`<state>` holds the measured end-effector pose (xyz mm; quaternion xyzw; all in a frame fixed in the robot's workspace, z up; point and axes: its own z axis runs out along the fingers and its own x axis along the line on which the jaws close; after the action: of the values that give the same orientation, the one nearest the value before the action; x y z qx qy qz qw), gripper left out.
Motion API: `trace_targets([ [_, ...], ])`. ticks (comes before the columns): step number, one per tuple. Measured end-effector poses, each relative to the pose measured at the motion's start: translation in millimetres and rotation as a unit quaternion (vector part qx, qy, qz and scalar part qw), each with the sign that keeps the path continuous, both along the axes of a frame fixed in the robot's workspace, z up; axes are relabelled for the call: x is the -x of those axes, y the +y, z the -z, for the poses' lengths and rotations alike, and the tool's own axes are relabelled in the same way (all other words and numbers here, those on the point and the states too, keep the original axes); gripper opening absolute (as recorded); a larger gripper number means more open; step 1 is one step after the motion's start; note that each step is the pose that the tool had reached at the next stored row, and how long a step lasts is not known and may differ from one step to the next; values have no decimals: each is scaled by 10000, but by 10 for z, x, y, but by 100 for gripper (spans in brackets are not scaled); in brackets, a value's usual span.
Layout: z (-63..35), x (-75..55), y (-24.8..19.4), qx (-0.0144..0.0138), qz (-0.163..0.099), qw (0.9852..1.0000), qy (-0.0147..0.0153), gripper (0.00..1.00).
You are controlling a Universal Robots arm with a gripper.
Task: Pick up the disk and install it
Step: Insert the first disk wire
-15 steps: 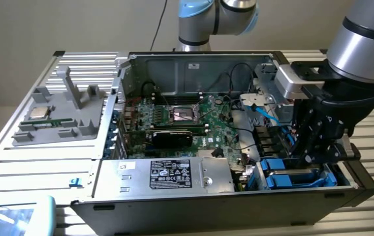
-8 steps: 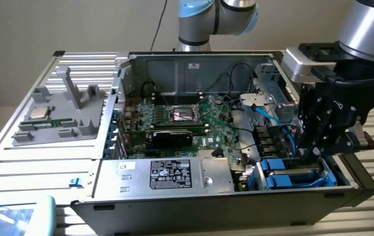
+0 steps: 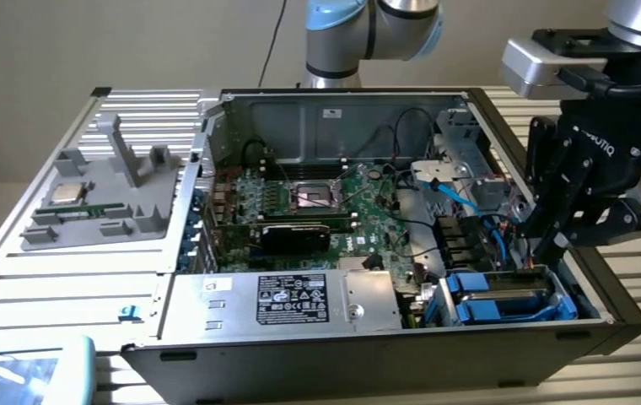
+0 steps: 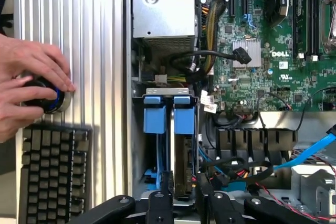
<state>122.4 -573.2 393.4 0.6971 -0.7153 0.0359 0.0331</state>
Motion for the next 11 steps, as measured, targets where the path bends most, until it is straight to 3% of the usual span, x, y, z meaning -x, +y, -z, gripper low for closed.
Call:
trace_targets([
  [2, -56, 0, 3, 53, 0, 10000, 0, 31],
  [7, -184, 0, 51, 248, 0, 9997, 0, 31],
  [11, -276, 0, 126, 352, 0, 9994, 0, 31],
])
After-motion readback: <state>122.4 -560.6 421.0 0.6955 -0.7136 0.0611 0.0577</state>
